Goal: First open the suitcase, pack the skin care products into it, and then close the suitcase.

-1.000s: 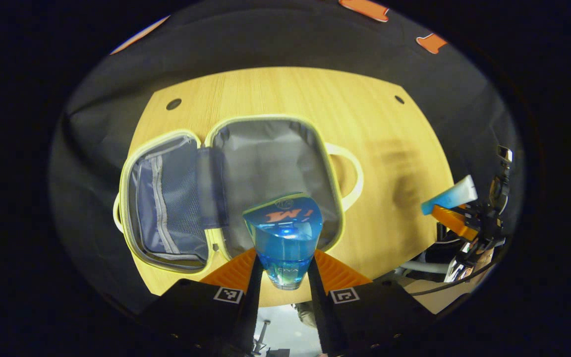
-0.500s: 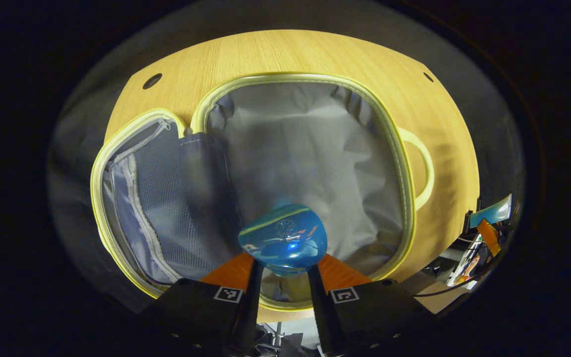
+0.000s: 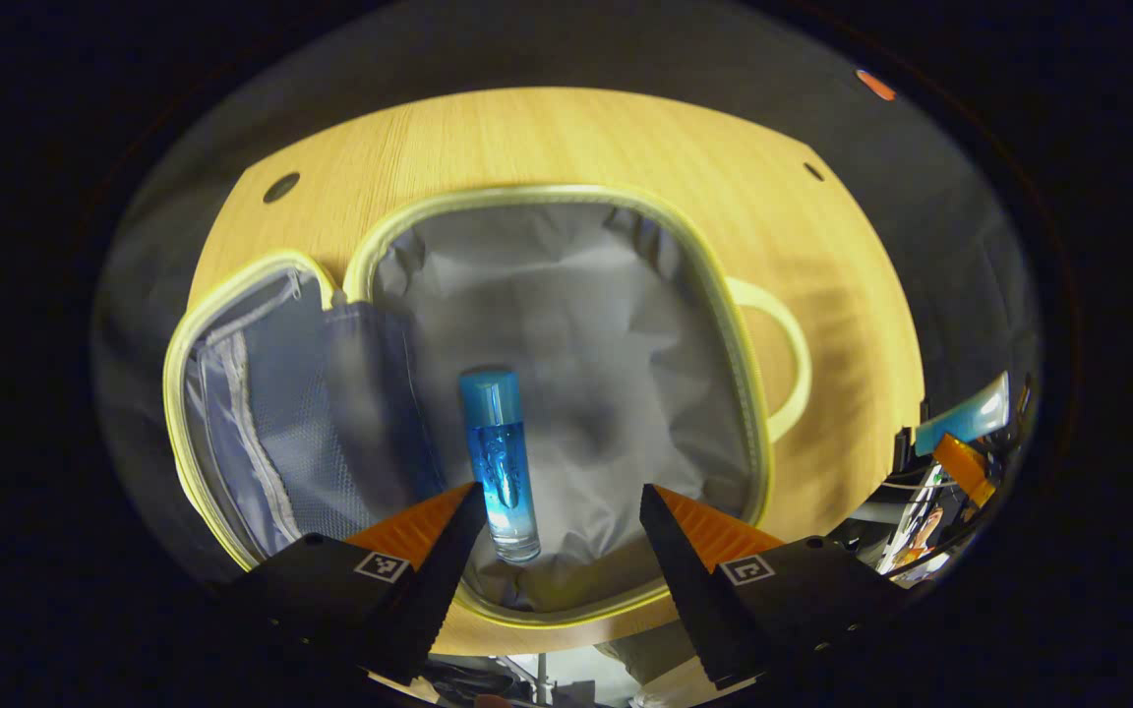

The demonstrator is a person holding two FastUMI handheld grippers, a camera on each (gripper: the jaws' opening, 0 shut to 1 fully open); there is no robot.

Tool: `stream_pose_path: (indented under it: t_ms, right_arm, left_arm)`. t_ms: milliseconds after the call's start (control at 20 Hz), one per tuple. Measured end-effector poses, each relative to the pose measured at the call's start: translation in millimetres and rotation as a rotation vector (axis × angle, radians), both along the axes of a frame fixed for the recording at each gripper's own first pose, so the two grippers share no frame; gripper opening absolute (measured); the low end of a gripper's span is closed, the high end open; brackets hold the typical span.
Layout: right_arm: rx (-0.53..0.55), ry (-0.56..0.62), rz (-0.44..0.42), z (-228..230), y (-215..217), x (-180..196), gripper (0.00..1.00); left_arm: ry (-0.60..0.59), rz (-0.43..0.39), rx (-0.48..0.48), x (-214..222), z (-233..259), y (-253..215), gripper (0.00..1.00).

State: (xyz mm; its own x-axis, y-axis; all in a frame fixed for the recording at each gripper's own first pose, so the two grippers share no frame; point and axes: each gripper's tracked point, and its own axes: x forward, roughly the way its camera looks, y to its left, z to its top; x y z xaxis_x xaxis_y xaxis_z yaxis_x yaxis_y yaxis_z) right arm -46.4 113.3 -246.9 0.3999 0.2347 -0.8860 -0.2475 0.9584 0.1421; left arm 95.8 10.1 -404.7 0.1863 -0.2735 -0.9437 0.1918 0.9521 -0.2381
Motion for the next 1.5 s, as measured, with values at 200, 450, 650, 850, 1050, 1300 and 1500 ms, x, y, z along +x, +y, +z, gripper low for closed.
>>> stream_pose_path:
  t_ms: [200,450,650,850,1050,1300,1500]
  right_arm:
    - [0.039,-0.022,0.094,35,55,24,0.35]
    - [0.064,0.037,0.301,55,158,25,0.35]
    - [0.032,0.264,0.414,8,219,2,0.35]
    - [-0.050,0.422,0.390,-53,222,20,0.35]
    - [-0.159,0.530,0.343,-113,209,45,0.35]
    - [-0.248,0.632,0.297,-170,205,29,0.33]
    - [-0.250,0.644,0.272,-168,210,29,0.38]
  left_arm:
    - [-0.196,0.068,-0.178,-11,78,2,0.98]
    - [-0.368,0.233,-0.295,-42,131,76,0.98]
    - [-0.515,0.317,-0.200,-105,169,183,0.98]
    - [-0.554,0.387,-0.166,-139,161,241,0.98]
    - [-0.528,0.448,-0.152,-166,145,271,0.98]
    - [-0.502,0.518,-0.128,-185,127,297,0.98]
    - [-0.470,0.531,-0.121,-190,120,305,0.98]
